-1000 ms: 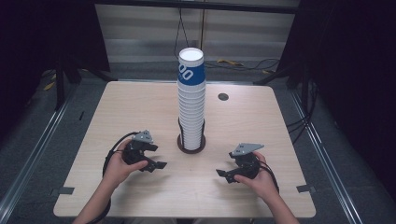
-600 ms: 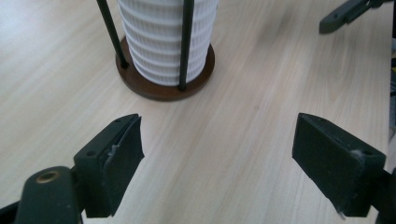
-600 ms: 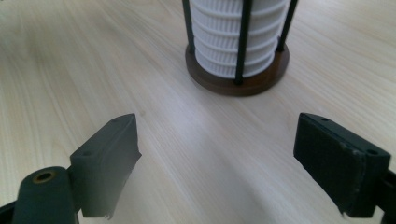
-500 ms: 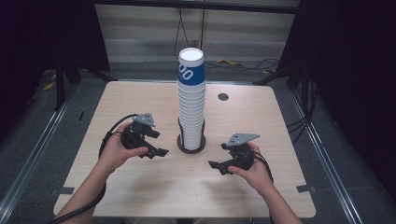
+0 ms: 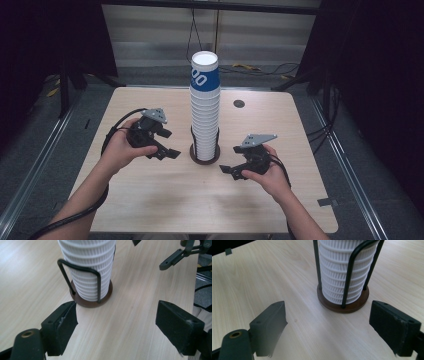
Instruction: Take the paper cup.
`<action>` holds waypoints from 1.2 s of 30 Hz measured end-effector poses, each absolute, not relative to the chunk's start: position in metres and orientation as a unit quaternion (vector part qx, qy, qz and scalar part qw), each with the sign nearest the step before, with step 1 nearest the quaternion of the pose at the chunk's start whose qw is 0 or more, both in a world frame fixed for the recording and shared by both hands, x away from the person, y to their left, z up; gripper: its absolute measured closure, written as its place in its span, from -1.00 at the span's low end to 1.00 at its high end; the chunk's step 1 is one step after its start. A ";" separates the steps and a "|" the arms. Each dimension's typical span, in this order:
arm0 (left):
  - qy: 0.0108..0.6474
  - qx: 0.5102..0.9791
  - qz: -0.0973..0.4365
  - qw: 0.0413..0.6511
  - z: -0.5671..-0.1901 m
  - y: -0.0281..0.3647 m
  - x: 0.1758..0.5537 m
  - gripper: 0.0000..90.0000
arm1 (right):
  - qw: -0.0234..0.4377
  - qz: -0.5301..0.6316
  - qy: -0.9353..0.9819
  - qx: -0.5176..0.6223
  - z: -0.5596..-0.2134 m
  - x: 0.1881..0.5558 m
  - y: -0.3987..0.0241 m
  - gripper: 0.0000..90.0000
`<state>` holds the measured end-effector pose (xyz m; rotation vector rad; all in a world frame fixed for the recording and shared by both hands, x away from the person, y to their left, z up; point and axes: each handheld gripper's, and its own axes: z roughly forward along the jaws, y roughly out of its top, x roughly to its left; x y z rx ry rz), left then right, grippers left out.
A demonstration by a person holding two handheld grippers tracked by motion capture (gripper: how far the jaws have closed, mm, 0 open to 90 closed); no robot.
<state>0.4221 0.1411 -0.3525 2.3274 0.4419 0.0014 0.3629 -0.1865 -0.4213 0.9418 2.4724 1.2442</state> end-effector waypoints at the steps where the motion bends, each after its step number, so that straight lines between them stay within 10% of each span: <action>1: 0.173 0.909 -0.001 0.379 -0.349 0.140 0.422 -0.62 | 0.111 0.423 0.840 0.321 -0.419 0.364 -0.186 -0.70; 36: 0.145 0.920 0.032 0.362 -0.244 0.108 0.456 -0.63 | 0.118 0.454 0.827 0.310 -0.333 0.404 -0.170 -0.71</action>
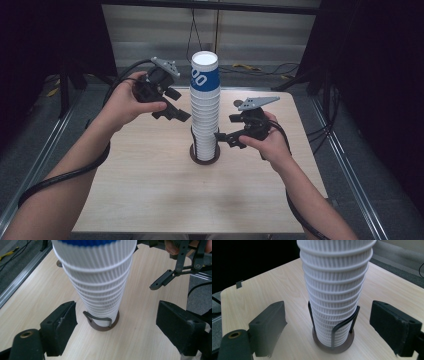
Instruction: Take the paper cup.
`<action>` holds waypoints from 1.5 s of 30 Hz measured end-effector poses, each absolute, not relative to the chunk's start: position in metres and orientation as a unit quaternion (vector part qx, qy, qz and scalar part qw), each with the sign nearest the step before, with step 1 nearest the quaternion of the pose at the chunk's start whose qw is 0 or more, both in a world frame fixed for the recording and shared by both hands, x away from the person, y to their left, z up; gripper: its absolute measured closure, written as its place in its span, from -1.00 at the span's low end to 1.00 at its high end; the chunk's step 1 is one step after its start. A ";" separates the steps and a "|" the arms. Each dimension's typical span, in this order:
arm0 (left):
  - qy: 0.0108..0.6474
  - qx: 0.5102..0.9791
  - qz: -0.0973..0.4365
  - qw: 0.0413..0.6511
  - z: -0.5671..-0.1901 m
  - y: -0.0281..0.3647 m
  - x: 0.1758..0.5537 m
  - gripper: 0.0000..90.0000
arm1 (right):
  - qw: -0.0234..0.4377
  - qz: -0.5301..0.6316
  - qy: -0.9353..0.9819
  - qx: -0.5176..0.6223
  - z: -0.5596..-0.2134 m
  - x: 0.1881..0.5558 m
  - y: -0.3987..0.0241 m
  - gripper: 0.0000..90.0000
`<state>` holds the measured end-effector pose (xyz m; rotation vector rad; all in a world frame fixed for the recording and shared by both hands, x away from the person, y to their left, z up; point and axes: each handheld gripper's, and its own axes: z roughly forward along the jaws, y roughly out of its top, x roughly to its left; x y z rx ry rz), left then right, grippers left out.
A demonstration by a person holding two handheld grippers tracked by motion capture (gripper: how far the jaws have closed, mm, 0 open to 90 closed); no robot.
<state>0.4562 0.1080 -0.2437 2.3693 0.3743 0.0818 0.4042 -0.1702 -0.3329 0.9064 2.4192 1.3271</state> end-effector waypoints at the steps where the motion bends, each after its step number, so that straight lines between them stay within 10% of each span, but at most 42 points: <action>1: 0.145 0.919 0.033 0.365 -0.237 0.104 0.456 -0.63 | 0.118 0.454 0.828 0.308 -0.330 0.405 -0.170 -0.71; 45: 0.160 0.901 0.050 0.399 -0.201 0.072 0.481 -0.48 | 0.146 0.477 0.819 0.284 -0.288 0.429 -0.142 -0.72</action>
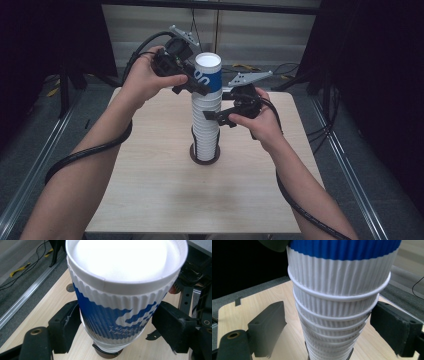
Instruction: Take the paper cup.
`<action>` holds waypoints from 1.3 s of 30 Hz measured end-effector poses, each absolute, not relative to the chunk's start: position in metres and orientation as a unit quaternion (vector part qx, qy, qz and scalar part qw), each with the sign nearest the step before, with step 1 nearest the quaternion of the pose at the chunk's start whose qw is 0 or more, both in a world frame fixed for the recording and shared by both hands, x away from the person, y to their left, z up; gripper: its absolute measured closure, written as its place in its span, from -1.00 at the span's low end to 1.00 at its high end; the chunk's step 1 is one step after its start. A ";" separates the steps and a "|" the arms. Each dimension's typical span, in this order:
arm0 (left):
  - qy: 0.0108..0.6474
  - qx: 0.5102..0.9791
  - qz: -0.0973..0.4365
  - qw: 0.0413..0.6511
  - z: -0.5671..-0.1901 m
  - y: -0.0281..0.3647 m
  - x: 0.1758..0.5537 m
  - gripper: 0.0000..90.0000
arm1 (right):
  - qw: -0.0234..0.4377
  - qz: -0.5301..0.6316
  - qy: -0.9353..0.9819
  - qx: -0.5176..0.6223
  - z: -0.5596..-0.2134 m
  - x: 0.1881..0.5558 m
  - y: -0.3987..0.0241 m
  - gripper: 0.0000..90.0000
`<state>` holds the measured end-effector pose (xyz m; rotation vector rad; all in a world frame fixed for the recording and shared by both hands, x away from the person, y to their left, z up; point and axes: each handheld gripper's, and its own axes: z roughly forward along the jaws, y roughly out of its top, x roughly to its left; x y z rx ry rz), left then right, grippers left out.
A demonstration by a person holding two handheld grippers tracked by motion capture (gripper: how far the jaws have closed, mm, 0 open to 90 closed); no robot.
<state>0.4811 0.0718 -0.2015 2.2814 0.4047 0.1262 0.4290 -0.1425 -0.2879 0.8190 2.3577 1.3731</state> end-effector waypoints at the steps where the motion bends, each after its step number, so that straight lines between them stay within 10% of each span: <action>1: 0.161 0.901 0.050 0.399 -0.201 0.072 0.481 -0.48 | 0.148 0.474 0.820 0.284 -0.288 0.429 -0.142 -0.72; 39: 0.166 0.884 0.044 0.434 -0.228 0.065 0.484 -0.62 | 0.161 0.514 0.788 0.300 -0.296 0.441 -0.132 -0.75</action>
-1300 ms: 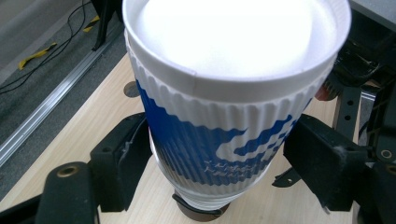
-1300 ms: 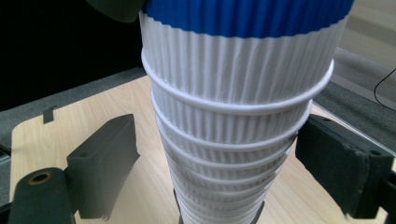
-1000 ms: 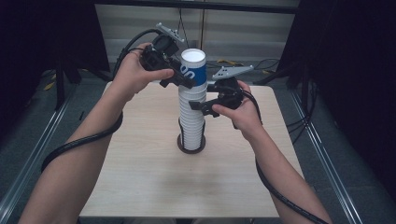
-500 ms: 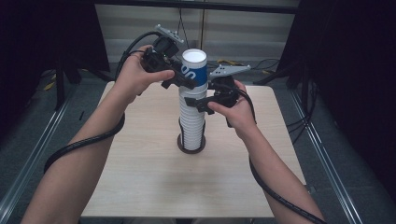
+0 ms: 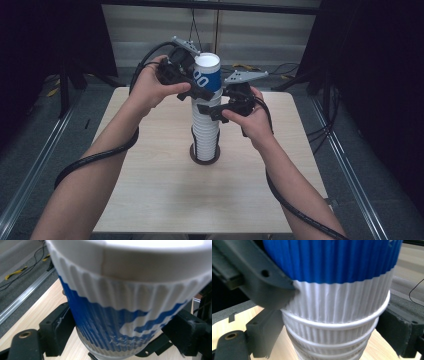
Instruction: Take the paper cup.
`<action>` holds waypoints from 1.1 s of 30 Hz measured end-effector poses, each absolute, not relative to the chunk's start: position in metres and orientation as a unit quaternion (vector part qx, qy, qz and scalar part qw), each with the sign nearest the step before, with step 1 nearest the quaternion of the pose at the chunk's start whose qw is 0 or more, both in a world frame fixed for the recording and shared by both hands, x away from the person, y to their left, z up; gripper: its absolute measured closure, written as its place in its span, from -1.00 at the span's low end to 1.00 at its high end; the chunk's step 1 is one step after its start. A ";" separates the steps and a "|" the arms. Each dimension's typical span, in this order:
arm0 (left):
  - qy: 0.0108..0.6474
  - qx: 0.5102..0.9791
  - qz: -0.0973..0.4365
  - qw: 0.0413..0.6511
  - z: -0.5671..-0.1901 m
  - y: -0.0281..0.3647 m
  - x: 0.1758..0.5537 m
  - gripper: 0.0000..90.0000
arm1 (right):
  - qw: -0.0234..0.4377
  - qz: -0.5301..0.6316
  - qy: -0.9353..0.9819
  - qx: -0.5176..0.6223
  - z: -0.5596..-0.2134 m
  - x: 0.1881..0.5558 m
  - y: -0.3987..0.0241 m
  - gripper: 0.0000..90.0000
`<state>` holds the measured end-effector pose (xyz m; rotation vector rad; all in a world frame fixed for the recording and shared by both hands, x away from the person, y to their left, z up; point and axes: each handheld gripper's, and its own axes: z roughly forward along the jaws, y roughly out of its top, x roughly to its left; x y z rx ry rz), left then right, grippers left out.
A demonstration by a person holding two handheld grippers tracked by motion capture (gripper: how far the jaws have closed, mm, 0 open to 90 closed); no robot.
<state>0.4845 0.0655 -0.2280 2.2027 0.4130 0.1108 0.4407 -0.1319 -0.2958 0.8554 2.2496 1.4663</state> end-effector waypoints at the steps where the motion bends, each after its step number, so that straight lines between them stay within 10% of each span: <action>1: 0.166 0.884 0.044 0.434 -0.228 0.065 0.484 -0.62 | 0.161 0.514 0.788 0.300 -0.296 0.441 -0.132 -0.75; 33: 0.173 0.877 0.047 0.446 -0.197 0.073 0.482 -0.51 | 0.170 0.504 0.795 0.291 -0.296 0.439 -0.132 -0.73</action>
